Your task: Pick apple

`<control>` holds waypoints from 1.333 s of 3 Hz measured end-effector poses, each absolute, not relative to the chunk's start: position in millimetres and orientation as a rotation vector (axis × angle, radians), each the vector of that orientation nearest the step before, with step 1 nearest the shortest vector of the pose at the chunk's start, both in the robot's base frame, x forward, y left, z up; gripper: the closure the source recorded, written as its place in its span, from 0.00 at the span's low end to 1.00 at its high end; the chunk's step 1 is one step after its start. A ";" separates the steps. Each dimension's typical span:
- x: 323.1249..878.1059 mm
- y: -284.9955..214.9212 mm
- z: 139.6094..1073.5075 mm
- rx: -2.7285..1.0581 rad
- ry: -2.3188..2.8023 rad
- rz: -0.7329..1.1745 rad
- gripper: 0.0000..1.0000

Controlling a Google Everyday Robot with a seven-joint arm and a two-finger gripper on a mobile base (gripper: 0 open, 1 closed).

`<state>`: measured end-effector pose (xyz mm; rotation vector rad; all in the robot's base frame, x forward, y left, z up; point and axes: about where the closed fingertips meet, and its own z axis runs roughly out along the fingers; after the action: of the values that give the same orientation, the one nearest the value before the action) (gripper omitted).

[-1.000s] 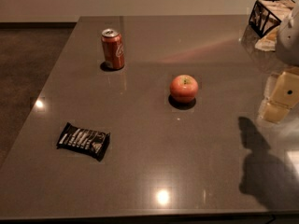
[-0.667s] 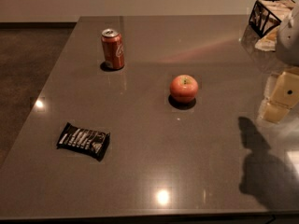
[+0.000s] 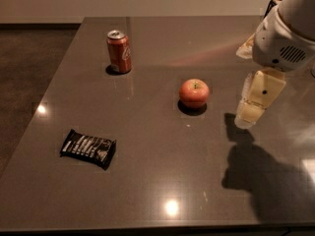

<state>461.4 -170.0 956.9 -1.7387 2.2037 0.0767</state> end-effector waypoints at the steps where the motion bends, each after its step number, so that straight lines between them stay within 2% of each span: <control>1: 488.3 -137.7 932.8 -1.696 2.202 0.110 0.00; 4: 531.5 -103.9 872.5 -1.598 2.251 0.168 0.00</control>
Offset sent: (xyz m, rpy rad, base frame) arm 0.0780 0.0515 -0.0705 0.0606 -0.0222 -0.1107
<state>531.5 -103.9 872.5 -1.5984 2.2514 0.1679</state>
